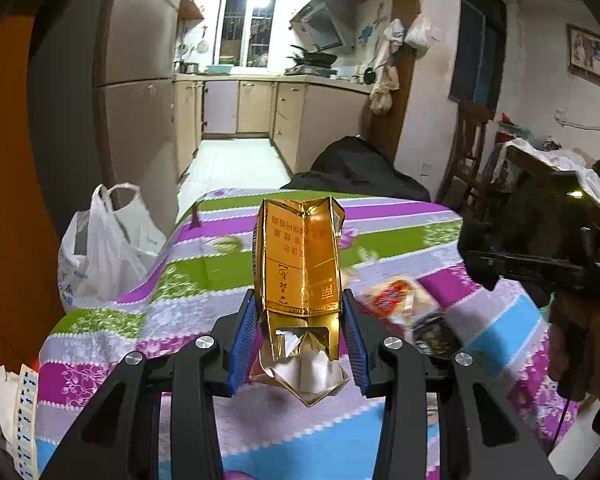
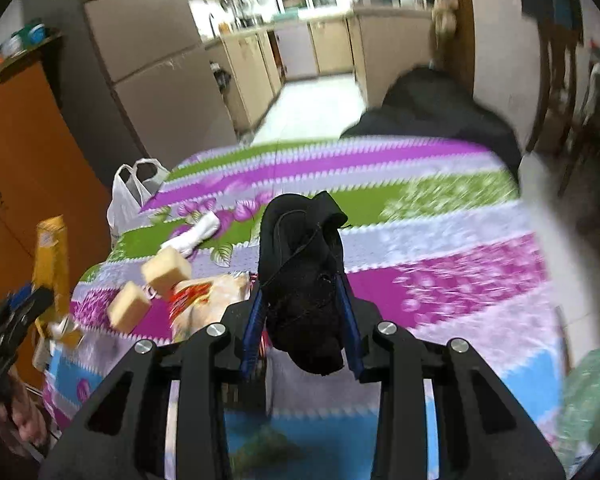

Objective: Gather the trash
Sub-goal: 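Lift the gold box with the left tool while the right tool grasps the black sock, then carry the gold box and black sock over the green bin with both tools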

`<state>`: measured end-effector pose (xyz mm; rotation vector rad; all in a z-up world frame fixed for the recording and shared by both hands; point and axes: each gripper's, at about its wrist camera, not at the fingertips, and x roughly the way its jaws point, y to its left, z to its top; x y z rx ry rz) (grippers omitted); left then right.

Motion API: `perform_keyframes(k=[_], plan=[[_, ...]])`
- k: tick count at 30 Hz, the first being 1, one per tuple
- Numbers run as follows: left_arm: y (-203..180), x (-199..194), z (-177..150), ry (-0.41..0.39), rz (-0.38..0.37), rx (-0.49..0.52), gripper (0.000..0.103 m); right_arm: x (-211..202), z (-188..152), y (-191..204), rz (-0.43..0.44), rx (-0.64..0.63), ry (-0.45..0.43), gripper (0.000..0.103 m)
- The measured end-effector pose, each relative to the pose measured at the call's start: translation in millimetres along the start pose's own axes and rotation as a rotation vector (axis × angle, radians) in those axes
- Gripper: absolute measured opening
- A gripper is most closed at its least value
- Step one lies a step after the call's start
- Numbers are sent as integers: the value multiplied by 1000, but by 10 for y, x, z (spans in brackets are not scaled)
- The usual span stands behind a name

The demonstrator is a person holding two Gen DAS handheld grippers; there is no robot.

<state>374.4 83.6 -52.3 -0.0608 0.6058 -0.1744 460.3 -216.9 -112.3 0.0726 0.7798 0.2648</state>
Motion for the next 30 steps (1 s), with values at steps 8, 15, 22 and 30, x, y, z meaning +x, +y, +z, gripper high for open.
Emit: perform_keyframes(k=[8,15,22,30], plan=[[-939,-212,32,-23,-149,83,42,-1143,-361,-253,-104,-4,-140,33],[-2070,-345,98,-34,-316,166,42,-1999,-670,-756,-225,43,-193,33],[-3222,-443,141,-18,-464,243,42,-2673,-849,-1354,-335,111,-209,33],[-4482,-409,97,47,-571,338,43,-3016,-1081,-2141,-379,230,-118,33]])
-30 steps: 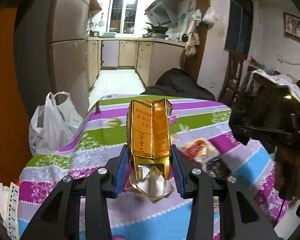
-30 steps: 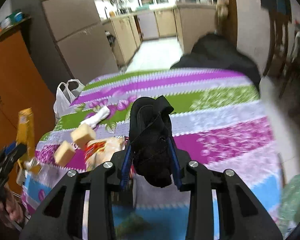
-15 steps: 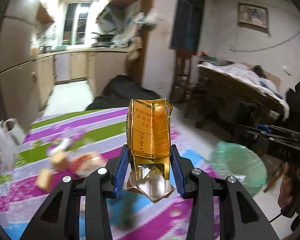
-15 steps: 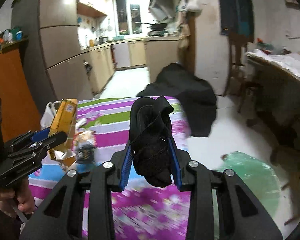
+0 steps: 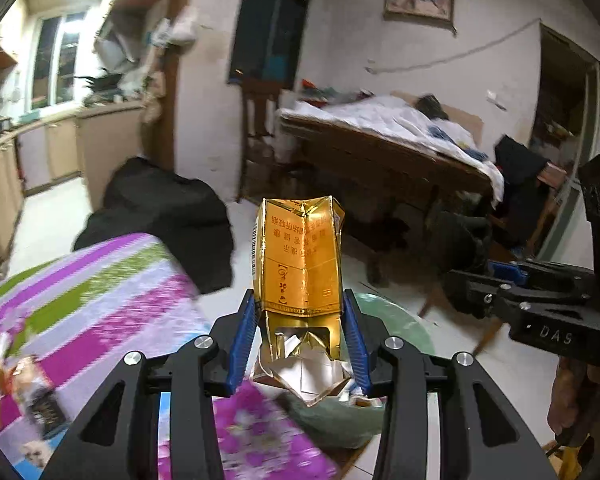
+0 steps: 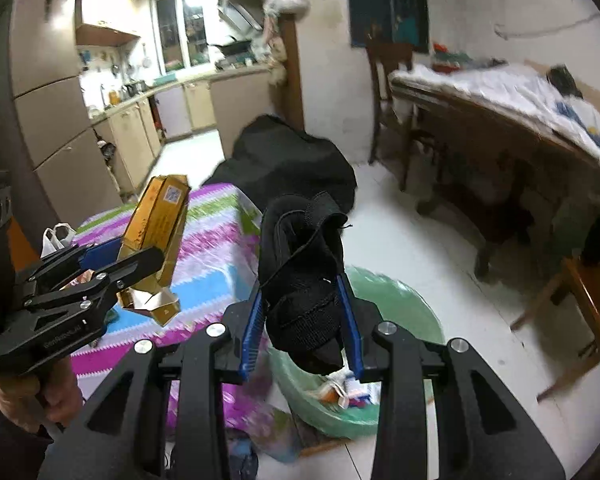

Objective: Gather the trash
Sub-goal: 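Carry the gold box and black sock over the green bin with both tools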

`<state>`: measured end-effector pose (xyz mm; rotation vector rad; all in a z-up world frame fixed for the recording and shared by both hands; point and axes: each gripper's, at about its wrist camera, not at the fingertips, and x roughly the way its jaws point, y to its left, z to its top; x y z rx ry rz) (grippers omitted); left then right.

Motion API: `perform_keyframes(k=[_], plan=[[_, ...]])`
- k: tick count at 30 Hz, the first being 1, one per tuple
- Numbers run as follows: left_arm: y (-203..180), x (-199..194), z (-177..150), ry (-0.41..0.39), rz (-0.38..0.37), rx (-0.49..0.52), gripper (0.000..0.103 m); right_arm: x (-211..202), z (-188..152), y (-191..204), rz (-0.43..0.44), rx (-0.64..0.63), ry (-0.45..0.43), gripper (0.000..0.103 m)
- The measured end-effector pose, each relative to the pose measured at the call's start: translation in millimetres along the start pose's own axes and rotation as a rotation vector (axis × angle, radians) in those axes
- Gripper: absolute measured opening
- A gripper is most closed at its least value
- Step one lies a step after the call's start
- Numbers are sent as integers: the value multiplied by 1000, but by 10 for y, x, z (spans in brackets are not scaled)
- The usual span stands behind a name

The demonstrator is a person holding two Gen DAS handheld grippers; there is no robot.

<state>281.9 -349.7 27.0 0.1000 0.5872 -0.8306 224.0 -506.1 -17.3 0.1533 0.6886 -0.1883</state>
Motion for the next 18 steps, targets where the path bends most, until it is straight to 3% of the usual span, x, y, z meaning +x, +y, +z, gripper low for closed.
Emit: perform_keyframes(k=[7,18], plan=[[-562,716,65,114,-13,45,43,322,-34,-430,-15,69,136,33],[-379,1362,-216,260,-12,23,43,688,-283,-776,-14,110,231,33]])
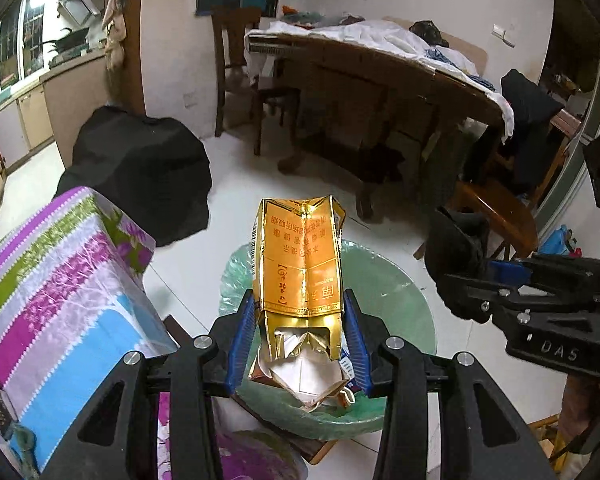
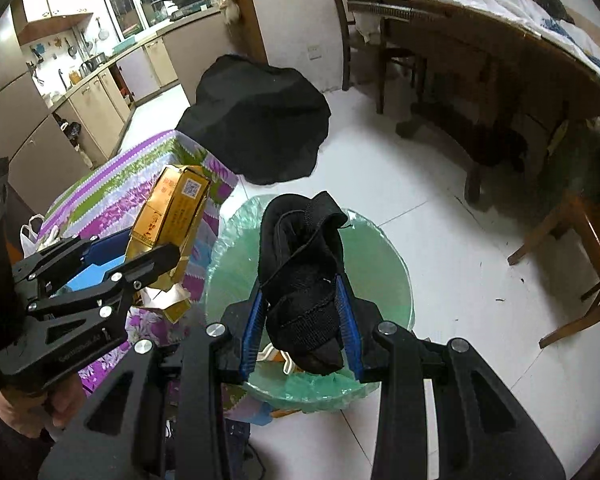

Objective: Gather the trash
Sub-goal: 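Carry the gold box and black sock over the green bin with both tools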

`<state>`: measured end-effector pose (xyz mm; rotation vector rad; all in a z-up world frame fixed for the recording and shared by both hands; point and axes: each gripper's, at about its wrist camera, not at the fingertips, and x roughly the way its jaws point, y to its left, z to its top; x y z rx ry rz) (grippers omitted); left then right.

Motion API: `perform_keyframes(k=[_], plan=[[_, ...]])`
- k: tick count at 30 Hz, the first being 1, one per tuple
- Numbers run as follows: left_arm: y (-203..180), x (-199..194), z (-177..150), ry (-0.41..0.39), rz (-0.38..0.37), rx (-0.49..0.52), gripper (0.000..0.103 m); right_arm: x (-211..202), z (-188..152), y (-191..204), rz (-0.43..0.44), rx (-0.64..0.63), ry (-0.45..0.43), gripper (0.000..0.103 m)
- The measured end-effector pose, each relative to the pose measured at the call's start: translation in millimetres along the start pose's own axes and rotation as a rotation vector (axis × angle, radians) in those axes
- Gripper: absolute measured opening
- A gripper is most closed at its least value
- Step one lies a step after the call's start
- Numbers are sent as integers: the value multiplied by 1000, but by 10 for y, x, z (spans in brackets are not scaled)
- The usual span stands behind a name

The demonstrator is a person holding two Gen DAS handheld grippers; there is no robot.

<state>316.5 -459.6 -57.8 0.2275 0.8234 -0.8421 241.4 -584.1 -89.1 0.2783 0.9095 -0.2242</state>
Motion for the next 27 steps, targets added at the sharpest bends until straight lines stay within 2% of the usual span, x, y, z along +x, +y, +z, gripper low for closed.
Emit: perform_keyframes(k=[10,27], plan=[[-28,137,5,12,-4,13,43,81,-32,-168,5,21,10,33],[-35,187,-20,29,1,25,45,99,-47,-191,16,36,10,33]])
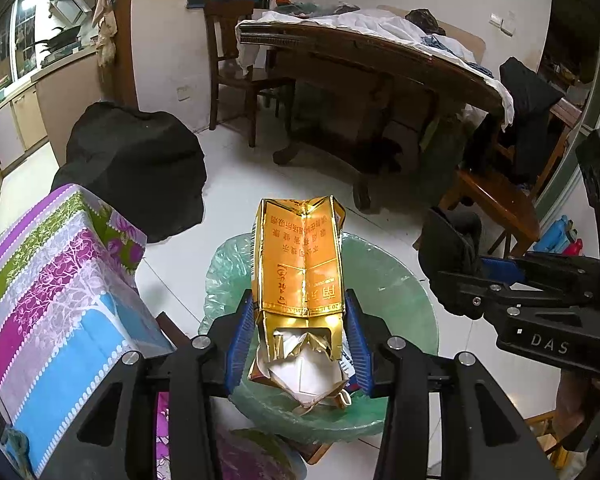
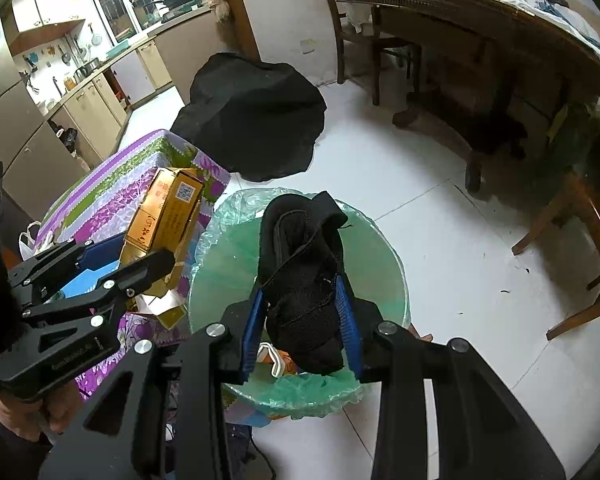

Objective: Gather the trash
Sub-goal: 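Carry the gold box and black sock over the green bin with both tools, then open both tools to drop the gold box and sock into the bin, then grasp the yellow sponge with the left tool while the right tool grasps the snack bag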

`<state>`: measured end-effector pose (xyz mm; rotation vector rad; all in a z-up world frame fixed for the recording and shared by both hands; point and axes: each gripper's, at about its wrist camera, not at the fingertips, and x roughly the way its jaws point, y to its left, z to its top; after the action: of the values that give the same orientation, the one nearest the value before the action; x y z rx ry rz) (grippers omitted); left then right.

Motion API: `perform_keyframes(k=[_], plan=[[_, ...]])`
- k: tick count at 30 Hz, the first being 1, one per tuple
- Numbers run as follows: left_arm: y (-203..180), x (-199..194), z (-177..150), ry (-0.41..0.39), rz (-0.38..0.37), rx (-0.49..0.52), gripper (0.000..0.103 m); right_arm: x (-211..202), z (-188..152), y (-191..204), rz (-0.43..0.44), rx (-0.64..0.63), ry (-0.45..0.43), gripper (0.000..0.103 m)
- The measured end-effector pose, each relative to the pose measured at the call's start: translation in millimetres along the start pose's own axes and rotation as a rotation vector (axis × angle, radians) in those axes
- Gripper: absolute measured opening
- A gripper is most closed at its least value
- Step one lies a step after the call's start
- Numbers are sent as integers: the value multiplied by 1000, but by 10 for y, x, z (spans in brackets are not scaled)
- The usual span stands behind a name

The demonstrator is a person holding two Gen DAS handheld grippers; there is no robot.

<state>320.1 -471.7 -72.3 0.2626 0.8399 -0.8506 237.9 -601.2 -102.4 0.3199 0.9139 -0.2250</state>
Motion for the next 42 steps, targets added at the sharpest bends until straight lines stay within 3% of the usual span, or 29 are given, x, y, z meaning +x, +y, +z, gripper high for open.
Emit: perform_keyframes(k=[8,13,27,36,38,40,42], plan=[[29,42,-11,8,4,-14,53,15,-19,-35,11,7,2,37],[52,82,-47,13,11,-14,63,-6,-21,-85,20,28,-11,48],[72,105,-83,17,21,-21,64,0,-68,-157,21,42,-19,49],[77,43,-96,9,35,-11,64,-79,-109,-164,31,45,-43,55],[111,13,-122,11,39,-9,65,-147,-134,-146,40,54,-75,61],[159,-48,-157,6,48,-5,66,-238,-164,-134,46,63,-121,77],[267,-149,-220,-3,55,-7,67,-325,-203,-101,47,69,-162,85]])
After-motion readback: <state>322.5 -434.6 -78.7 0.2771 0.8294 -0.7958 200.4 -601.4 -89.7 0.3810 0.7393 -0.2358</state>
